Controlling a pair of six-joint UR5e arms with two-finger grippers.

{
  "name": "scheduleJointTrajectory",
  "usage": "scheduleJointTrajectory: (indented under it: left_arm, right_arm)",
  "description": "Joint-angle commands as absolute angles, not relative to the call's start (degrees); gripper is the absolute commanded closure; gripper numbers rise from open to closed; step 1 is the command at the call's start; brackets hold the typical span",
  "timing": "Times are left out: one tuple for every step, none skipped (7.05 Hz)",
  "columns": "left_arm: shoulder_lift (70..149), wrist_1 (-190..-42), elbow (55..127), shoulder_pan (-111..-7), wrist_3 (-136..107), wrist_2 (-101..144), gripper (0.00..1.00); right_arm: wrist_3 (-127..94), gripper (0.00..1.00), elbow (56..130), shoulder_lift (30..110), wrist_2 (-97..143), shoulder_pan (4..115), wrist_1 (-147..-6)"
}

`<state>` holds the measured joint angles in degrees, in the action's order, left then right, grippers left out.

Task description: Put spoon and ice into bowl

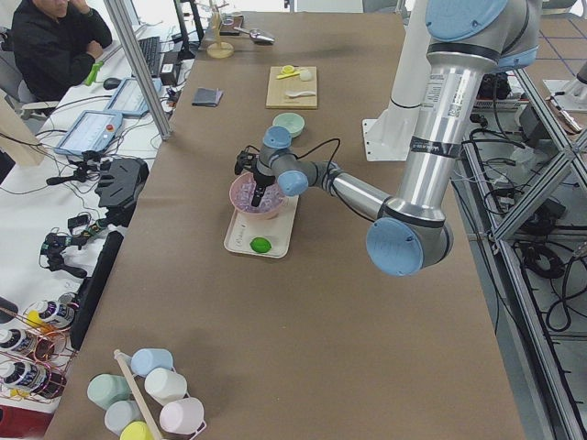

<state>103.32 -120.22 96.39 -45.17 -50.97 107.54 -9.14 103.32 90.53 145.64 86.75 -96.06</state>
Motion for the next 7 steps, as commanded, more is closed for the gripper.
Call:
scheduleJointTrajectory:
  left_arm:
    - [102.2, -120.1, 98.2, -45.4, -51.0, 109.2, 1.00]
    - [100.8, -119.9, 100.3, -45.6, -50.7, 109.5, 1.00]
    - [100.6, -119.3, 103.2, -48.8, -50.7, 111.9, 1.00]
    - [101.8, -117.0, 104.3, -51.9, -50.7, 113.9, 1.00]
    - [102.5, -116.5, 104.6, -53.9, -50.5, 114.0, 1.00]
    - [105.3, -115.5, 104.7, -54.7, -51.0, 114.4, 1.00]
    - [109.6, -111.7, 105.3, -55.2, -51.2, 114.5, 1.00]
  right_arm:
    - [-9.1, 0.00, 103.4, 90.6, 145.6, 86.7, -96.1]
    - [-9.1, 0.00, 103.4, 90.7, 145.6, 86.7, -96.1]
    - [-9.1, 0.00, 103.6, 91.0, 145.6, 86.7, -96.1]
    - [-9.1, 0.00, 103.7, 91.1, 145.6, 86.8, -96.1]
    - [-9.4, 0.00, 104.4, 89.9, 145.6, 86.8, -96.1]
    - [-11.1, 0.00, 105.0, 89.3, 145.6, 86.8, -96.1]
    - [-12.3, 0.00, 105.1, 88.8, 145.5, 86.8, -95.9]
